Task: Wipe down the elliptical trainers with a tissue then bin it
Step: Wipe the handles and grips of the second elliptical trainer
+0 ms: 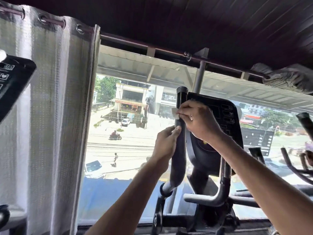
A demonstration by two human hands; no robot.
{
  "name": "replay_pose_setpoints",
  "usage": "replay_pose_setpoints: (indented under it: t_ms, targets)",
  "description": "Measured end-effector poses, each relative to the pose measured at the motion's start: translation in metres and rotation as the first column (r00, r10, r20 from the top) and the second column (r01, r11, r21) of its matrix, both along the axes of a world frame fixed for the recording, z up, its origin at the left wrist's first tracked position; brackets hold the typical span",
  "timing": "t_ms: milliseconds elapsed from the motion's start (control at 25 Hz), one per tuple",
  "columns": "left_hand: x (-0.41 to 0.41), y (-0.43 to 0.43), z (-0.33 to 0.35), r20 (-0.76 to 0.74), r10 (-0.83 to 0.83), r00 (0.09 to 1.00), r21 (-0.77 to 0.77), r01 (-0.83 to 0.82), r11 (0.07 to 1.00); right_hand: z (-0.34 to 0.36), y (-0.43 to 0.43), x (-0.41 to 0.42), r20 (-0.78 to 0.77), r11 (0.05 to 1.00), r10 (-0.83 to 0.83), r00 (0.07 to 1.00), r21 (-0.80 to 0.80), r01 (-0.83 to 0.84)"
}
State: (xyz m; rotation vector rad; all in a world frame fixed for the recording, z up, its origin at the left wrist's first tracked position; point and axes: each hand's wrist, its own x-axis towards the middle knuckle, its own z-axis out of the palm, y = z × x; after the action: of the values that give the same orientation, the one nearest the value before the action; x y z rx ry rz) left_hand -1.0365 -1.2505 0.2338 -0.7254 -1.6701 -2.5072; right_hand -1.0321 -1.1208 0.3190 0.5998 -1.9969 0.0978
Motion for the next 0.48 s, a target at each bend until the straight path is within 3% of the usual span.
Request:
replay_pose_setpoints:
  t_ms: [120,240,360,480]
  targets:
    - [-0.001,-0.003,0.000,0.018,-0.037,0.999,-0.002,0.037,0.999,0.018,-0.004,-0.005,-0.021,0.995,-0.093,0.995,-0.048,0.091]
    - [-0.003,-0.014,0.000,0.056,-0.150,0.987,-0.023,0.152,0.988,0.019,-0.016,-0.007,-0.017,0.980,-0.135,0.991,0.146,0.136]
    - [-0.006,-0.022,-0.005,0.040,-0.202,0.979,-0.019,0.203,0.979,0.022,-0.019,-0.003,0.029,0.982,-0.172,0.985,0.083,0.169]
    - [-0.008,-0.018,-0.012,0.008,-0.205,0.979,0.005,0.204,0.979,0.023,-0.018,0.002,0.092,0.956,-0.209,0.974,0.229,0.184]
